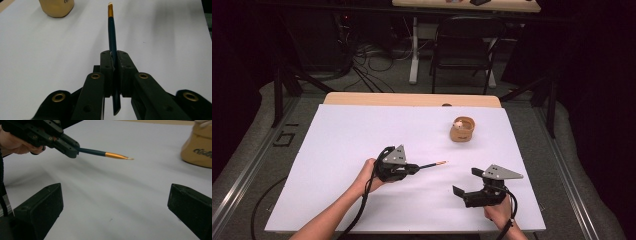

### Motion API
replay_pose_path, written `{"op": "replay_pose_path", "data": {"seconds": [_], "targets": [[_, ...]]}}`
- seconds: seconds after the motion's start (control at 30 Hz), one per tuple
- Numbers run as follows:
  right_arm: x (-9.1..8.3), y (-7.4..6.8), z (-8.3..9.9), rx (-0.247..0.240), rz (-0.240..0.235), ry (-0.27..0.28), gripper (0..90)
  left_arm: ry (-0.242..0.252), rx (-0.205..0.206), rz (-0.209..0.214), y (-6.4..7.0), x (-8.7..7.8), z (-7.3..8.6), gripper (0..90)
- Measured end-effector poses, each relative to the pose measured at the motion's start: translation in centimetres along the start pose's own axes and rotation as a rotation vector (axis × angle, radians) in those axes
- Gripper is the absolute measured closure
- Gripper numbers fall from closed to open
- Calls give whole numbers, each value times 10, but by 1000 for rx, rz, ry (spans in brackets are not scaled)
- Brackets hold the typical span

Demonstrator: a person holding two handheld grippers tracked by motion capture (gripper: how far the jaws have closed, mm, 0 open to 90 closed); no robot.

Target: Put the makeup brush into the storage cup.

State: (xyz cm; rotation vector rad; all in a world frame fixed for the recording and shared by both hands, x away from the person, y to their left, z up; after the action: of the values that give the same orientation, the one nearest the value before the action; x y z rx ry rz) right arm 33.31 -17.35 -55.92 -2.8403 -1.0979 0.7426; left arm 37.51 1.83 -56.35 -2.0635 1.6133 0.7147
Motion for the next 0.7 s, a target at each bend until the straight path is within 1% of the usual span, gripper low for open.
{"op": "replay_pose_path", "data": {"seconds": [0.03,0.07,0.1,0.17,0.2,0.23,0.27,0.3,0.43,0.47,0.5,0.53,0.57,0.6,0.63,0.67,0.7], "targets": [[3,-2,0,-1,-8,-8,0,0,0,0,0,0,0,844],[8,-5,0,-3,-14,-20,0,18,-9,2,1,2,-2,844],[8,-5,0,-3,-14,-20,0,18,-9,2,1,2,-2,844],[15,-10,0,-3,-26,-35,0,35,-14,5,2,5,-4,844],[17,-11,-1,-7,-28,-40,0,42,-13,-1,2,6,-5,844],[20,-13,-1,-4,-35,-39,0,47,-17,3,3,8,-6,844],[24,-14,-2,-4,-37,-51,0,58,-18,-2,4,10,-8,844],[25,-14,-2,1,-40,-53,0,58,-18,-2,4,10,-8,844],[30,-13,-2,13,-44,-60,0,68,-18,-6,5,14,-10,844],[31,-13,-3,21,-46,-60,0,76,-20,-12,5,14,-11,844],[32,-12,-3,24,-40,-59,9,77,-21,-7,5,15,-12,844],[34,-11,-4,36,-41,-55,22,84,-20,-13,5,16,-13,844],[35,-10,-5,46,-41,-55,34,86,-23,-9,6,16,-13,844],[35,-10,-5,46,-41,-55,34,86,-23,-9,6,16,-13,844],[36,-10,-5,58,-41,-58,46,85,-19,-15,6,17,-13,844],[39,-8,-4,73,-39,-62,63,82,-19,-8,8,19,-14,844],[39,-7,-4,71,-37,-64,66,82,-19,-8,8,19,-14,844]]}}
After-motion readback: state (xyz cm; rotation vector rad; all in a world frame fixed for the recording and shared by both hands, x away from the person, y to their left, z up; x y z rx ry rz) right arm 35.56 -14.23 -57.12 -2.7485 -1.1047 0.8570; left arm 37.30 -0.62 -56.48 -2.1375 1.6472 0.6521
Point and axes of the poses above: each handheld gripper's, and its own axes: x roughly forward along the jaws, z roughly out of its underside, y roughly to its right, the point moved 9 cm from there along x, roughly forward along the jaws, and after that the axes turned 3 degrees about z, right-handed, at the moved point
